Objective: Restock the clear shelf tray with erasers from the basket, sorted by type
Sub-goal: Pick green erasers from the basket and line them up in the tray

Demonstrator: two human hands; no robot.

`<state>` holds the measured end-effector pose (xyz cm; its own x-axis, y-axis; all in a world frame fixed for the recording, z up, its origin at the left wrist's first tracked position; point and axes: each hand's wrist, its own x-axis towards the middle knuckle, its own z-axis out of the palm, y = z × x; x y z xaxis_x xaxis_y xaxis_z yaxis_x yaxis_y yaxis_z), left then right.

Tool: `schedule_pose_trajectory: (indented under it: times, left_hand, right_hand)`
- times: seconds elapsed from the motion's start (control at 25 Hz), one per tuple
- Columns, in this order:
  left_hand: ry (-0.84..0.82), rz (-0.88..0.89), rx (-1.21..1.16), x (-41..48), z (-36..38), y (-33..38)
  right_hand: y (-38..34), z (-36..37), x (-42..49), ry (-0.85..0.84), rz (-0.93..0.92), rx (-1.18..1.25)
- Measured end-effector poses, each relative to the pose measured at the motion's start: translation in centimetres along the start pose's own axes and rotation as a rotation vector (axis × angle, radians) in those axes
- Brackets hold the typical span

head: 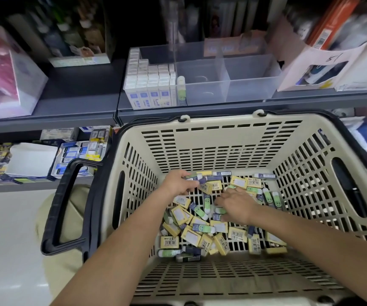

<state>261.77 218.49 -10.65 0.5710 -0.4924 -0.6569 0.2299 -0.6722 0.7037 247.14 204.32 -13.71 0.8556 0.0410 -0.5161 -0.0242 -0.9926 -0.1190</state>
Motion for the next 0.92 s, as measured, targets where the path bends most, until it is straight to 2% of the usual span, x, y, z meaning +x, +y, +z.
schedule_pose_trajectory:
  times: [0.16,0.4,0.72,0.84,0.92]
  left_hand:
    - [0.013,-0.048,-0.048,-0.5,-0.3,0.2]
    - [-0.046,-0.166,-0.276,-1.1,-0.4,-0.3]
    - [-0.042,-0.182,-0.262,-1.2,-0.2,-1.3]
    - [-0.045,-0.191,-0.253,-1.2,0.0,-1.2]
    - [-0.057,-0.191,-0.238,-1.3,0.2,-1.2]
  right_hand:
    - [-0.2,-0.2,0.2,-0.045,0.017,-0.042]
    - [0.1,-0.3,-0.2,-0.09,0.033,-0.023]
    - [0.2,-0.5,-1.3,-0.155,-0.109,-0.087]
    - [0.7,-0.7,-1.4,-0.163,-0.106,0.003]
    - [1.1,-1.1,-1.4,-0.184,-0.047,0.191]
